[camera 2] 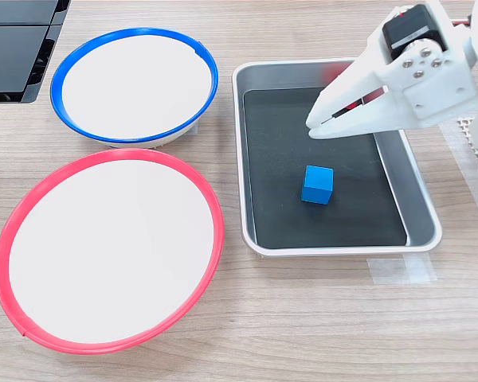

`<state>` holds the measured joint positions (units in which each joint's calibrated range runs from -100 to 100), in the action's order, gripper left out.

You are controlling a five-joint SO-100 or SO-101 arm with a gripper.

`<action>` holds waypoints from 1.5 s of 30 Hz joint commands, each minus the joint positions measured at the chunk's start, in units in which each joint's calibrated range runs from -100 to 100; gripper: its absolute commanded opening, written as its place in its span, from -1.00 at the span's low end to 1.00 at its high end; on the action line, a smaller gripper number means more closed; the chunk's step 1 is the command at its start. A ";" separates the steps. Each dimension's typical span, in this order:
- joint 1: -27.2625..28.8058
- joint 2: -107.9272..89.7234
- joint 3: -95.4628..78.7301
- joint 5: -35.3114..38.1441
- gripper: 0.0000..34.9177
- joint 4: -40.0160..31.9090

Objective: Move two blocks from tray to matching dishes

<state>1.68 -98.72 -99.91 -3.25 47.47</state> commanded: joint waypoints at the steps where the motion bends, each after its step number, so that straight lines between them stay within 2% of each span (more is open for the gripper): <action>1: 0.25 -0.34 -0.09 -0.05 -0.98 0.11; 30: 0.25 -0.34 -0.09 0.00 -0.98 0.11; 34: -4.83 1.88 0.09 1.22 -0.99 -1.45; 37: -7.38 13.22 7.92 1.81 -0.99 -3.85; 39: -9.54 24.82 17.93 1.47 -0.99 -0.13; 41: -11.80 38.98 31.13 0.44 -0.97 8.37; 43: -12.46 50.06 40.33 -0.54 -0.71 13.98; 45: -12.36 56.03 44.42 -0.44 -0.59 16.29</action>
<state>-10.00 -58.31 -69.33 -3.20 57.67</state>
